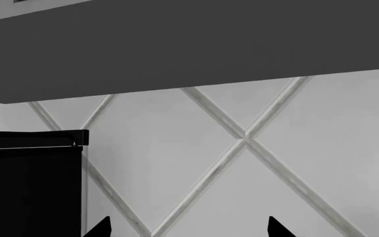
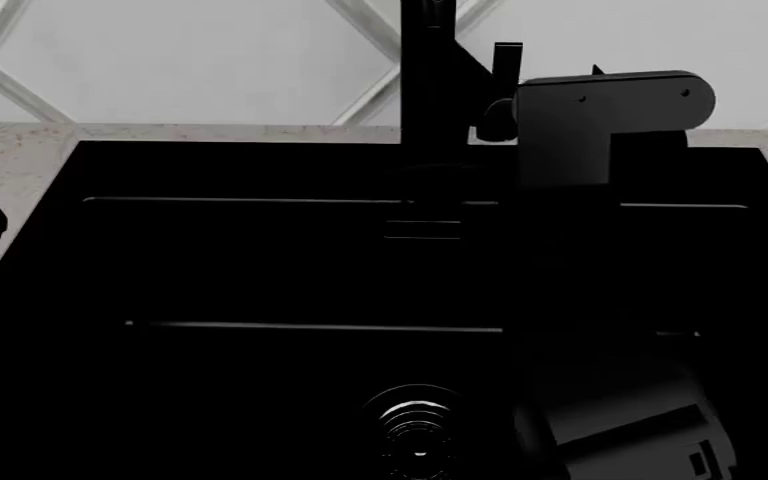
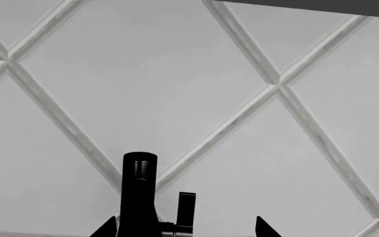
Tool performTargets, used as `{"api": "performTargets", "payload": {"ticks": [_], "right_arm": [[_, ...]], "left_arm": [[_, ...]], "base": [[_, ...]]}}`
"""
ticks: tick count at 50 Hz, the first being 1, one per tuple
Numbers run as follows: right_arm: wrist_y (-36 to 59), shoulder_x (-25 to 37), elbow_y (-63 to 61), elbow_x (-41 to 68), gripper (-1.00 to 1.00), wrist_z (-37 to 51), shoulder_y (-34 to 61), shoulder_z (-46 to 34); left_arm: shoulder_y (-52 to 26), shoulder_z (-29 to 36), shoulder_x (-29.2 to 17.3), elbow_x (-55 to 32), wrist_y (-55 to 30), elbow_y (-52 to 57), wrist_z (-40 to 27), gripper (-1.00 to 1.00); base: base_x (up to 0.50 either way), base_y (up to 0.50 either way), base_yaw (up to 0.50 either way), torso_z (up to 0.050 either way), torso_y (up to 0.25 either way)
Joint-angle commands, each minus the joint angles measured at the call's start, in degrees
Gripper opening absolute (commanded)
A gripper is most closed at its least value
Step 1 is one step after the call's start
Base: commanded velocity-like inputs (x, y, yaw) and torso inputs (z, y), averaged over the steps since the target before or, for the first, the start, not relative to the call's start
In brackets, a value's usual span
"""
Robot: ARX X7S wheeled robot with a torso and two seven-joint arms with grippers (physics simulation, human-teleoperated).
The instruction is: Turn the sink spout to the right.
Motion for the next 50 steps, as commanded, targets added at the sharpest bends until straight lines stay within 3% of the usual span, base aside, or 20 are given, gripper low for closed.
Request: {"api": "performTargets", "payload": {"ticks": [1, 50], "right_arm": [[0.1, 0.9, 0.4, -0.1, 1.00, 0.6, 0.2, 0.6], [0.0, 3.3, 6.3, -1.2, 1.00, 1.4, 2.2, 0.9]], "left_arm": [[-0.1, 0.1, -0.1, -0.1, 0.1, -0.2, -0.1, 1.00], [-0.4, 0.5, -0.5, -1.0, -0.2, -0.5, -0.5, 1.00]], "base": [[0.00, 0.00, 0.00, 0.000, 0.000], [0.00, 0.00, 0.00, 0.000, 0.000]]}}
